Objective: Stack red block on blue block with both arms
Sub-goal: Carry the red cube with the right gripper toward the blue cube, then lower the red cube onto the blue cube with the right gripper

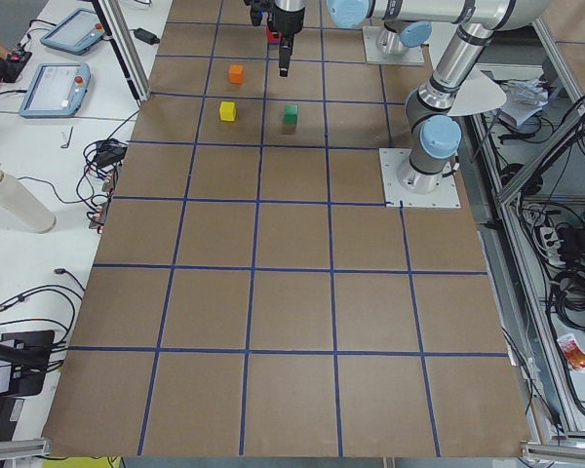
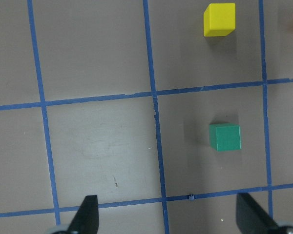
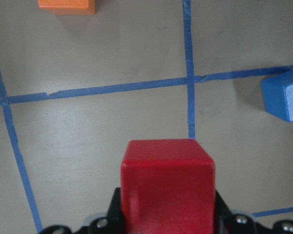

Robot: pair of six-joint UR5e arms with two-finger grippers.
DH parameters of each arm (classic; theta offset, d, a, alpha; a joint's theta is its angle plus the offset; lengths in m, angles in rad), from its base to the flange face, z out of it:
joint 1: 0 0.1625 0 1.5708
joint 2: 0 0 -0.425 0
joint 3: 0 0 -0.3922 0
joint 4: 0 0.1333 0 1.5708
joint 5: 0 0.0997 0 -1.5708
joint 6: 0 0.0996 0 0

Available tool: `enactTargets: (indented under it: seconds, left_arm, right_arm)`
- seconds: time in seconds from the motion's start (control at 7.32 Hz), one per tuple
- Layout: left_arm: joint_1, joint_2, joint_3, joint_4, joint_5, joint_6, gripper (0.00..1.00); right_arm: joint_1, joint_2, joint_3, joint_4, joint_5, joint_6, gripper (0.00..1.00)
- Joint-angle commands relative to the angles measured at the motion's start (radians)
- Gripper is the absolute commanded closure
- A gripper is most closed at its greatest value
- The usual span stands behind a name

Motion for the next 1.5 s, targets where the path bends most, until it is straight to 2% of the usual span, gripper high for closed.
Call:
enactTargets:
  seconds: [0.0,0.41,0.82,1.09,1.37]
  left_arm:
    - [0.000,0.015,-0.014,0.007,0.000,0.001,0.00]
    - [-0.006,-0.003,-0.003,0.019,-0.002,-0.015,0.00]
    - [-0.012,-0.005,-0.001,0.020,0.001,-0.015,0.00]
    - [-0.014,-0.005,-0.001,0.022,0.001,-0.016,0.00]
    - [-0.015,-0.005,-0.003,0.020,0.001,-0.016,0.00]
  right_arm:
    - [-0.089,-0.030,0.059,-0.007,0.003,-0.209,1.00]
    - [-0.256,-0.046,0.122,-0.060,0.009,-0.450,1.00]
    - [-0.362,-0.050,0.218,-0.252,0.008,-0.636,1.00]
    - [-0.409,-0.050,0.252,-0.283,0.012,-0.685,1.00]
    - [-0.404,-0.041,0.254,-0.314,0.032,-0.685,1.00]
